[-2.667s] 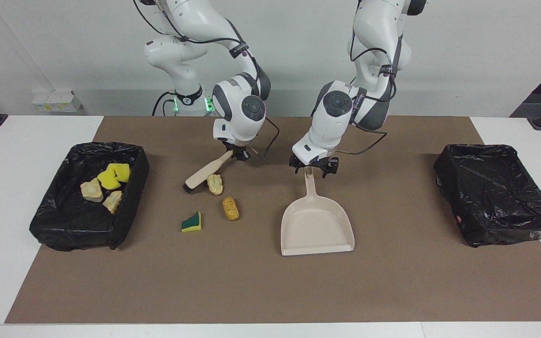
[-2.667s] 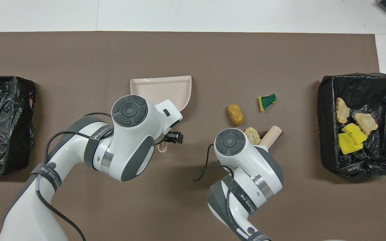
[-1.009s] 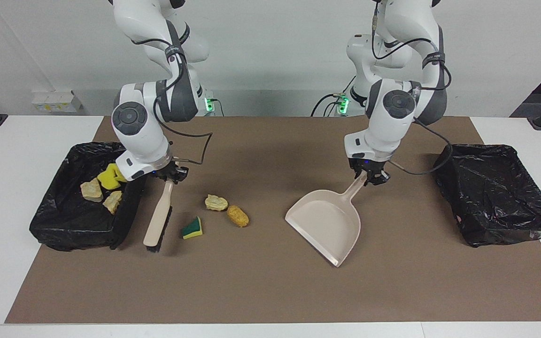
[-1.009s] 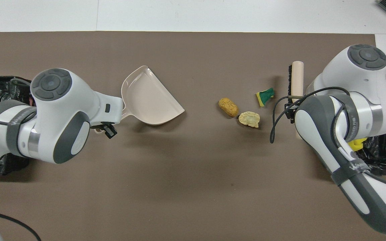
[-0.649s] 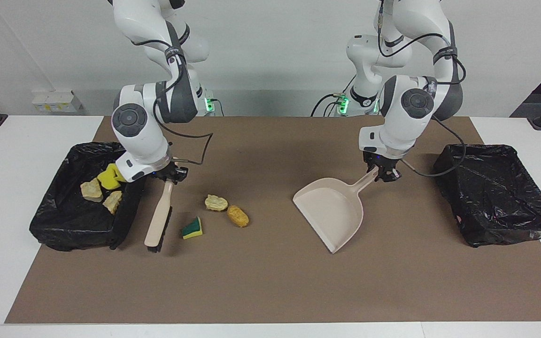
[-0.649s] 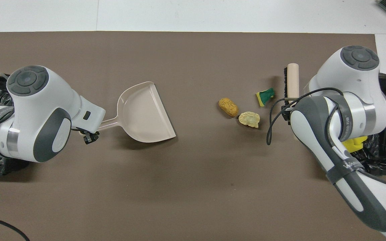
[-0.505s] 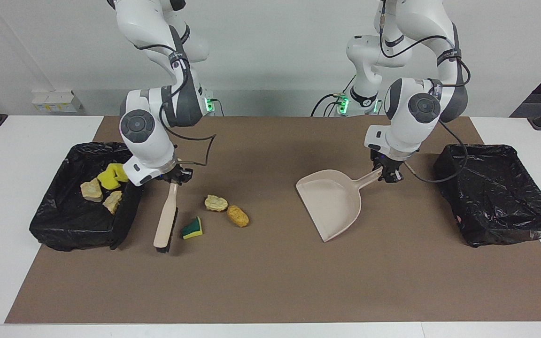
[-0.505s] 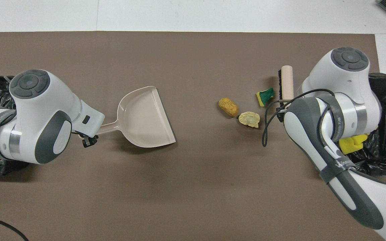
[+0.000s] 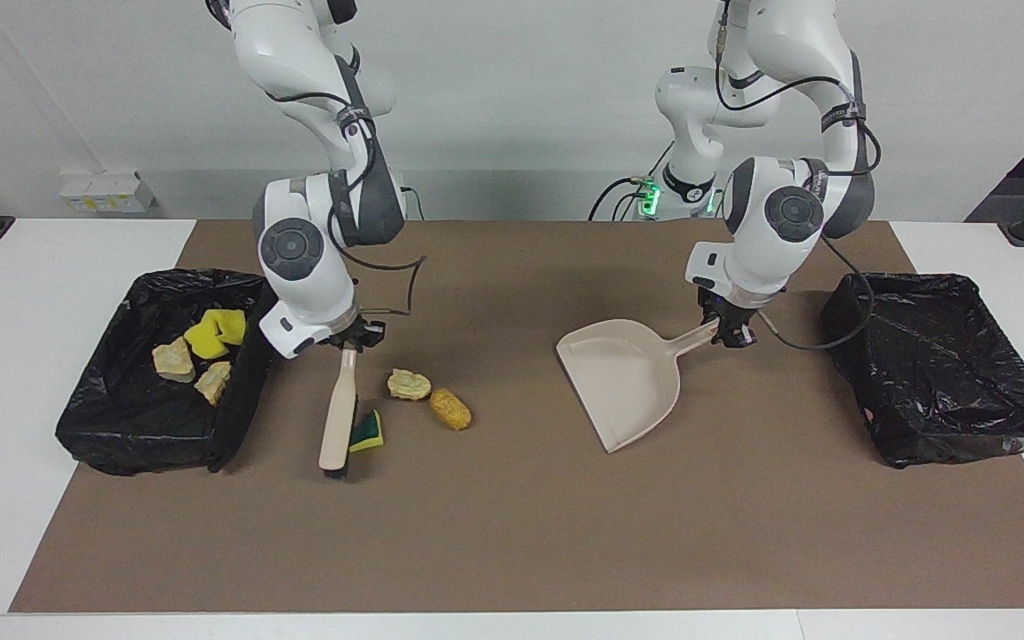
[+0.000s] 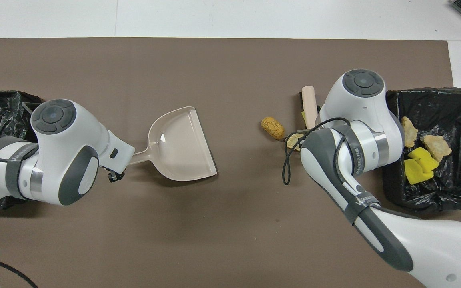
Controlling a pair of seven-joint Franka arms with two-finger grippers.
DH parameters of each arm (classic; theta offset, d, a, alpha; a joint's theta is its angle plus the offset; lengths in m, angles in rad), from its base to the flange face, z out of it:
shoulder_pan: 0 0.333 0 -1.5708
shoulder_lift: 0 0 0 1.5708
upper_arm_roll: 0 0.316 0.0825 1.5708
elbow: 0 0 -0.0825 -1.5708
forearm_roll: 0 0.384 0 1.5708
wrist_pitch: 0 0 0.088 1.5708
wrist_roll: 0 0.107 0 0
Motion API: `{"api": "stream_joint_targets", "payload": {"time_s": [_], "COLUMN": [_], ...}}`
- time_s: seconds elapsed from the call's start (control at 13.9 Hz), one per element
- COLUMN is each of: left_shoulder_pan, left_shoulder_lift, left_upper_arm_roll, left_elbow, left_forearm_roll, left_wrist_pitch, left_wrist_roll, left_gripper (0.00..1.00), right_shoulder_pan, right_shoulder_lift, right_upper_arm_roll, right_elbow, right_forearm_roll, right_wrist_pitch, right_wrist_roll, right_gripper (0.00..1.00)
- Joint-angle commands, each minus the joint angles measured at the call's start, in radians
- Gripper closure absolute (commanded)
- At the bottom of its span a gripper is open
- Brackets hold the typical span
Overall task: Sweep and dump trash in bin
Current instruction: 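Sweep the bread chunk and sponge toward the dustpan with the right gripper's brush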
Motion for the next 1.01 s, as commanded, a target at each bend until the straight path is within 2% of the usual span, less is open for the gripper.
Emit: {"api": "stream_joint_targets", "payload": {"time_s": [0.0, 0.22, 0.5, 0.79, 0.94], "left_shoulder_pan": [-0.023, -0.028, -0.029, -0.029, -0.029], "left_shoulder_lift": [-0.025, -0.022, -0.024, -0.022, -0.024], "left_upper_arm_roll": [0.005, 0.005, 0.005, 0.005, 0.005], "left_elbow": [-0.035, -0.03, -0.03, -0.031, -0.031], "left_forearm_roll": [0.014, 0.014, 0.014, 0.014, 0.014], "left_wrist_pitch": [0.049, 0.05, 0.052, 0.053, 0.053], "left_wrist_roll": [0.003, 0.003, -0.008, -0.02, -0.029], "left_gripper": [1.0, 1.0, 1.0, 1.0, 1.0], "right_shoulder_pan": [0.033, 0.081, 0.046, 0.01, 0.009], "right_shoulder_lift": [-0.007, -0.007, -0.054, -0.068, -0.106], "right_upper_arm_roll": [0.004, 0.004, 0.004, 0.001, -0.001], "right_elbow": [-0.011, 0.019, 0.047, 0.035, -0.023], "right_forearm_roll": [0.068, 0.11, 0.112, 0.104, 0.092], "right_wrist_pitch": [0.021, 0.017, 0.003, -0.037, -0.065], "right_wrist_roll": [-0.013, 0.039, 0.03, -0.027, -0.03], "right_gripper": [1.0, 1.0, 1.0, 1.0, 1.0]}}
